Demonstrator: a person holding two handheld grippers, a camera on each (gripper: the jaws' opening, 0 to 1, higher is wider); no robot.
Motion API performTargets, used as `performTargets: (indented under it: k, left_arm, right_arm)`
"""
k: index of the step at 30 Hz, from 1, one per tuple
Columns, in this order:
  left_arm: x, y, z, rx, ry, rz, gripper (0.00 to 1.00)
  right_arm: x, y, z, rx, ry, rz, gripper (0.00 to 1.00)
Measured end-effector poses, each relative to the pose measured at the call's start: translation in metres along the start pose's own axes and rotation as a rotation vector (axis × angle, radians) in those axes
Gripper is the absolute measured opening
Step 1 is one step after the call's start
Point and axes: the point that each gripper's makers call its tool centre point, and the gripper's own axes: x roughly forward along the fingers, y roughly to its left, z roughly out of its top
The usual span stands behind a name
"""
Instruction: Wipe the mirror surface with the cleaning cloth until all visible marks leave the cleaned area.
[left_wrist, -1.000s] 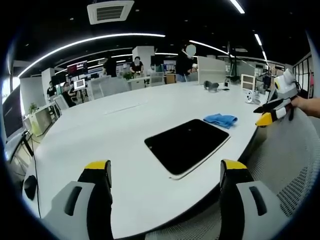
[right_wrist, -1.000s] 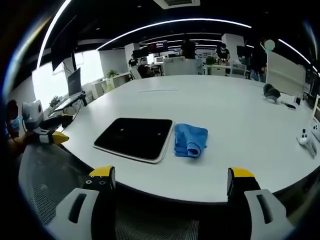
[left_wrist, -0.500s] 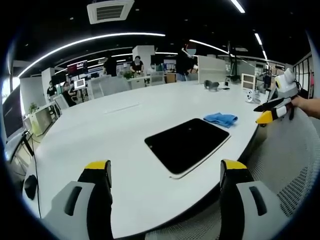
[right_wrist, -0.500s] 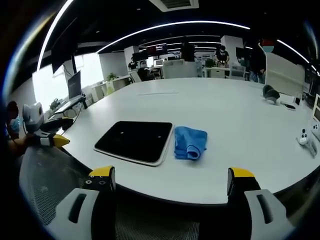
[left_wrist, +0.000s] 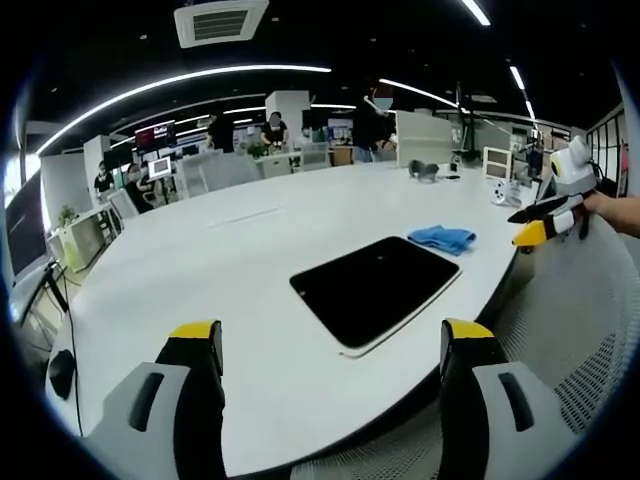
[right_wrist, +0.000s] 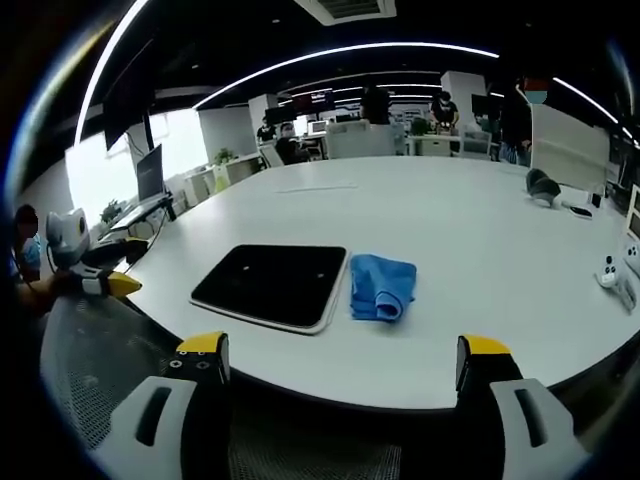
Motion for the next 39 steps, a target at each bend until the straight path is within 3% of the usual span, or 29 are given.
performTargets:
  k: [31, 34, 39]
  left_arm:
    - [0.0, 0.003, -0.001, 0.0, -0.001, 0.008, 0.88]
    - [-0.001, 0.003, 0.0, -0.002, -0.005, 0.011, 0.88]
    - [-0.001, 0.004, 0.001, -0.006, -0.01, 0.012, 0.88]
  right_arm:
    - [0.001, 0.003, 0.001, 0.007, 0.0, 0.013, 0.93]
    - [0.0, 0.01, -0.002, 0.12, 0.003, 0.07, 0.95]
    - [-0.001, 0.006, -0.003, 0.129, 0.006, 0.062, 0.92]
